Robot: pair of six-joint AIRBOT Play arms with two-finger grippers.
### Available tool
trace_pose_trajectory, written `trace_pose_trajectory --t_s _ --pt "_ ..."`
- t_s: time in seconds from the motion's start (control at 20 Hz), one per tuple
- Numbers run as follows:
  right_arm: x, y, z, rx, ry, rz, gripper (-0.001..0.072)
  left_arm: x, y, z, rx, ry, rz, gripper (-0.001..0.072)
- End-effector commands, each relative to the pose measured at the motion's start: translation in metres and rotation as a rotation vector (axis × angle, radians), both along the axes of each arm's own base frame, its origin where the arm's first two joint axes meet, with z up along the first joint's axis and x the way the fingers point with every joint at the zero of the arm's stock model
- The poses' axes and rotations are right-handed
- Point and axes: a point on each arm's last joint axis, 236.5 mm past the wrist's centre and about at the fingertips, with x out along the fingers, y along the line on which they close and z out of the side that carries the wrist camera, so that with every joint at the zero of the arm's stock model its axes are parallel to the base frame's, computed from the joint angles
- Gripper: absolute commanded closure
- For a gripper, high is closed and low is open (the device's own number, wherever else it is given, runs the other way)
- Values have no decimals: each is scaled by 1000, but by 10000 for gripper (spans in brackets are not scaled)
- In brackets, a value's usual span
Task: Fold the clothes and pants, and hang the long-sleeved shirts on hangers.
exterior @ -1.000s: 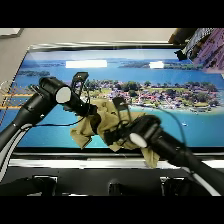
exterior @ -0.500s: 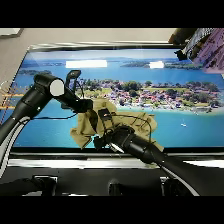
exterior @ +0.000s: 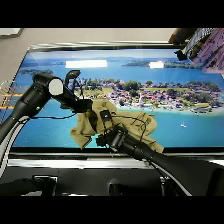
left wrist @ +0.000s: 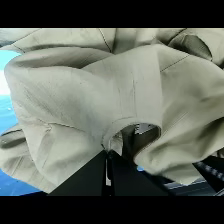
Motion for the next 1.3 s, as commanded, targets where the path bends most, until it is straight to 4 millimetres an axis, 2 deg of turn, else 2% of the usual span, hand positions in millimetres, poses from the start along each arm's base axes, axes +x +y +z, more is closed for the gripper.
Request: trace_pose_trajectory --t_s 0.0,0.1,0.25,0.4,0.45,0.5,0.55,0.6,0.65,0.8,1.05,1.25 --pt "12 -13 -5 -45 -32 -73 454 -1 1 -1 2 5 1 681" --pt "15 -13 -1 -38 -42 -83 679 -1 1 -1 5 8 0 681" --pt "13 -21 13 -46 -47 -96 680 -6 3 -2 16 23 -11 681" --pt "13 -39 49 -56 -90 -106 679 -8 5 -2 23 29 -29 681" --pt "13 -37 60 -28 -104 -105 602 -8 5 -2 23 28 -29 681" --pt "11 -33 65 -1 -102 -93 411 -7 4 -2 22 26 -29 681" --pt "5 -28 62 3 -84 -52 292 -7 4 -2 20 24 -29 681" --pt "-1 -22 58 4 -64 -4 143 -6 4 -2 20 22 -29 681" --pt "-6 -14 52 10 -49 49 78 -6 4 -2 20 23 -28 681" --pt "-15 -2 33 15 0 95 51 -6 5 -2 20 23 -25 681" --pt "-5 17 10 53 -8 82 52 -5 6 -2 20 23 -22 681" --pt "-5 19 -8 38 10 78 52 -5 6 -2 21 24 -22 681"
